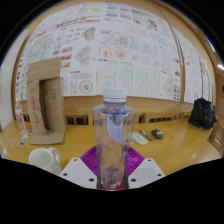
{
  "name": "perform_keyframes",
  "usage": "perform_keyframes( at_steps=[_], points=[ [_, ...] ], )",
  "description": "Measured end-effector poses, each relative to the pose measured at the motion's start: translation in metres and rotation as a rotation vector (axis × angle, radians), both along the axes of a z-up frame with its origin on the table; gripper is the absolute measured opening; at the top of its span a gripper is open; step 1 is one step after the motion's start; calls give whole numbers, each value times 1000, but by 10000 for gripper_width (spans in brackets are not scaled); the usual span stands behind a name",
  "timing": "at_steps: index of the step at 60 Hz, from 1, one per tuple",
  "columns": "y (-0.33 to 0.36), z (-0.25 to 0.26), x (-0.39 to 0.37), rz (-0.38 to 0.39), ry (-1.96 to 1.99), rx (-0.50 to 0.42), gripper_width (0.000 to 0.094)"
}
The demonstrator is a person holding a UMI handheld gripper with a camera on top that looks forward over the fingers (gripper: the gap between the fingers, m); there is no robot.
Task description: Pour water
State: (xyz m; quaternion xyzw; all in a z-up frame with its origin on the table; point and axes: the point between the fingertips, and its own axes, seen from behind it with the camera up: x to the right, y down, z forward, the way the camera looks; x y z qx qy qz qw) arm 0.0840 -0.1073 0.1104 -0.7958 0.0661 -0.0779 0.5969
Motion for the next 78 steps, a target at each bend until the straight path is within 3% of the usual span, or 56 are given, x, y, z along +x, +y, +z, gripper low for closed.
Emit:
perform_keyframes(
  at_steps=[4, 5, 10, 19, 24, 26, 37, 59, 78],
  points=[
    [-2, -23, 3, -1, 16, -38, 302],
    [0, -17, 4, 1, 12, 0, 304],
    [-2, -21, 2, 6, 13, -21, 353],
    [-3, -23, 1, 10, 18, -57, 578],
    [-10, -23, -3, 18, 38, -82, 871],
    [-14, -22, -2, 3, 55, -94, 837],
    [-72, 1, -12, -35, 63, -127, 852],
    [-298, 46, -85, -40, 26, -218, 852],
    [-445, 85, -121, -37, -11, -196, 852]
  ],
)
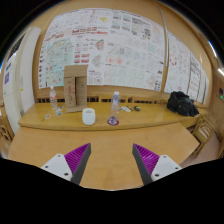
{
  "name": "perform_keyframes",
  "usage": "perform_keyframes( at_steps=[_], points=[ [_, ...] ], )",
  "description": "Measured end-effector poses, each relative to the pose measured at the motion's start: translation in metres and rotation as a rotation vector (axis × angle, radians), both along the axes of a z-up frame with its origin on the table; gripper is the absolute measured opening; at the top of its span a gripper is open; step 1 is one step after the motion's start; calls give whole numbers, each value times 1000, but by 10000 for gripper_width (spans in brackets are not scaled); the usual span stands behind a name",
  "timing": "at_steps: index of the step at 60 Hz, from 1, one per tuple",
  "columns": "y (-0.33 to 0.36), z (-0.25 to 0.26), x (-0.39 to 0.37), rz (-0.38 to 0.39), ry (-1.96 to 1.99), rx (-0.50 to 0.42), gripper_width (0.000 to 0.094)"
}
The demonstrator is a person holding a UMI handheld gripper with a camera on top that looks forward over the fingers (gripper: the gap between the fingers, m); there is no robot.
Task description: Pour water
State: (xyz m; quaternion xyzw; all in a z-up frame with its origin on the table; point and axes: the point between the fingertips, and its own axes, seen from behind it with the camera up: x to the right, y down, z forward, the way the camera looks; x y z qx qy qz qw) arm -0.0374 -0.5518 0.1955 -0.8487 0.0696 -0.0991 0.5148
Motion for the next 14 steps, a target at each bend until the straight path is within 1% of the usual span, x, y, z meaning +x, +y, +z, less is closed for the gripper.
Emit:
perform_keyframes(
  at_steps=[5, 9, 14],
  points=[
    [-20, 8, 2, -12, -11, 2, 852],
    [-25, 13, 3, -13, -9, 24, 853],
    [-34, 24, 4, -14, -29, 30, 853]
  ],
)
